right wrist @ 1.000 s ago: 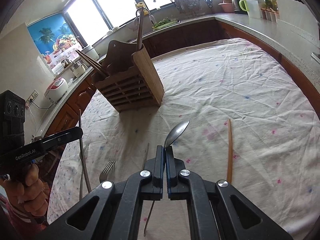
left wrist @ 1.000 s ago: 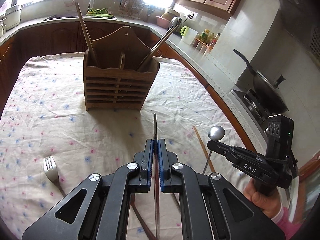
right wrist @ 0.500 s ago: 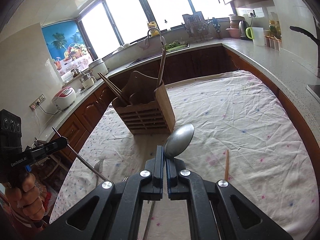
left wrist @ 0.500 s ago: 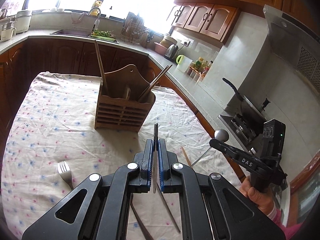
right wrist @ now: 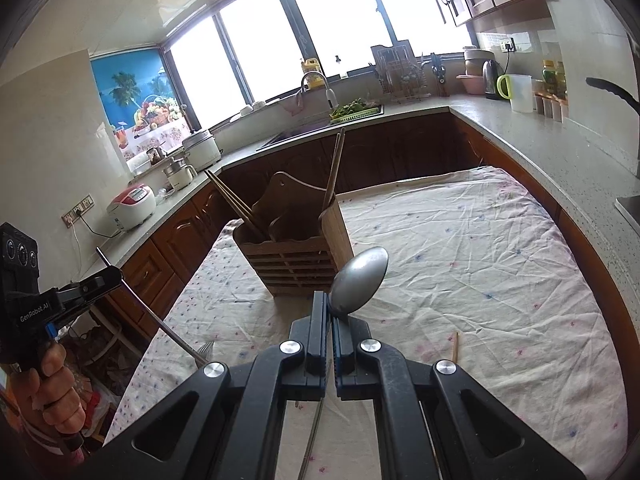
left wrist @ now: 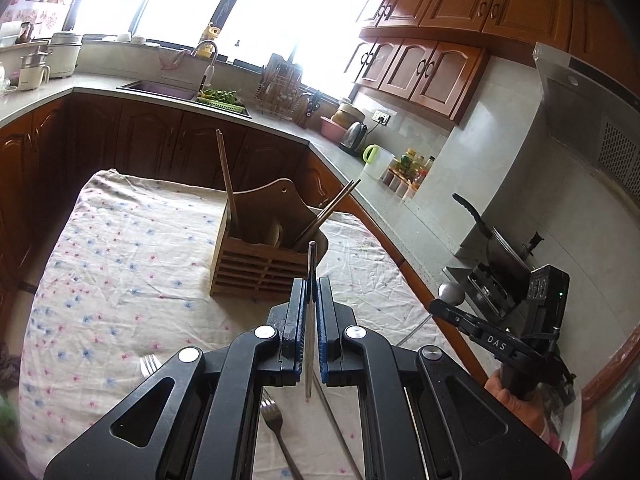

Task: Organize utensils
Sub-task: 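Lift the chopstick and spoon upright and carry them over the holder, then lower the chopstick and spoon into the holder and open both tools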

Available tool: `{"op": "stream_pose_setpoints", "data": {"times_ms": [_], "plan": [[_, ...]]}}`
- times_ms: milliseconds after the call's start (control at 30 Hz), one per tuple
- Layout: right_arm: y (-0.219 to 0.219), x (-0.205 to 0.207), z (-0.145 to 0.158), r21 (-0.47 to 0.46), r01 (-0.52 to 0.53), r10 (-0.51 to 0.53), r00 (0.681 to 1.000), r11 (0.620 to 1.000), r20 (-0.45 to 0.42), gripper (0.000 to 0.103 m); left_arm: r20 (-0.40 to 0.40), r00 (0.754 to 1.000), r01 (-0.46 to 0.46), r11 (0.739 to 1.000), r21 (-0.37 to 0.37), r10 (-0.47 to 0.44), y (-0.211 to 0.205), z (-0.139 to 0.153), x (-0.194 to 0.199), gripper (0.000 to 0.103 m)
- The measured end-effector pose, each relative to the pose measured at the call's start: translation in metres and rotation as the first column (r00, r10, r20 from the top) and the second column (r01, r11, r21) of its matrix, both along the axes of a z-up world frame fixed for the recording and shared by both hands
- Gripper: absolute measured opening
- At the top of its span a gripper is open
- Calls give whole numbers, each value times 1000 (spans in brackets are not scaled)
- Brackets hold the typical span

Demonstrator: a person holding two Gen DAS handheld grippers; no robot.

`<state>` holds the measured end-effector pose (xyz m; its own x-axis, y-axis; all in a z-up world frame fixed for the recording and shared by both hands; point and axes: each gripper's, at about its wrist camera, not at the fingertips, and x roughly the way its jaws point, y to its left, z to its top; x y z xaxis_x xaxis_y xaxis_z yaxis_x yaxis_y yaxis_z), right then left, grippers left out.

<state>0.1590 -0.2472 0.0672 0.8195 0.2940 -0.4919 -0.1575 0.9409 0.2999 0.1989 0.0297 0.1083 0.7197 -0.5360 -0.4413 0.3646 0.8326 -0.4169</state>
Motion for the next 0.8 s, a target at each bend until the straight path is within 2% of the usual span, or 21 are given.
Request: {"op": "stream_pose_setpoints", "data": {"times_ms": [533, 800], "plan": [[7, 35, 22, -6, -14, 14, 999, 1000, 50, 2, 79, 994, -79, 996, -40, 82, 21, 32, 30, 4], [7, 67, 42, 1, 9, -9, 994, 1000, 108, 2, 150, 981, -114, 992, -55, 121, 26, 58, 55, 4]]}}
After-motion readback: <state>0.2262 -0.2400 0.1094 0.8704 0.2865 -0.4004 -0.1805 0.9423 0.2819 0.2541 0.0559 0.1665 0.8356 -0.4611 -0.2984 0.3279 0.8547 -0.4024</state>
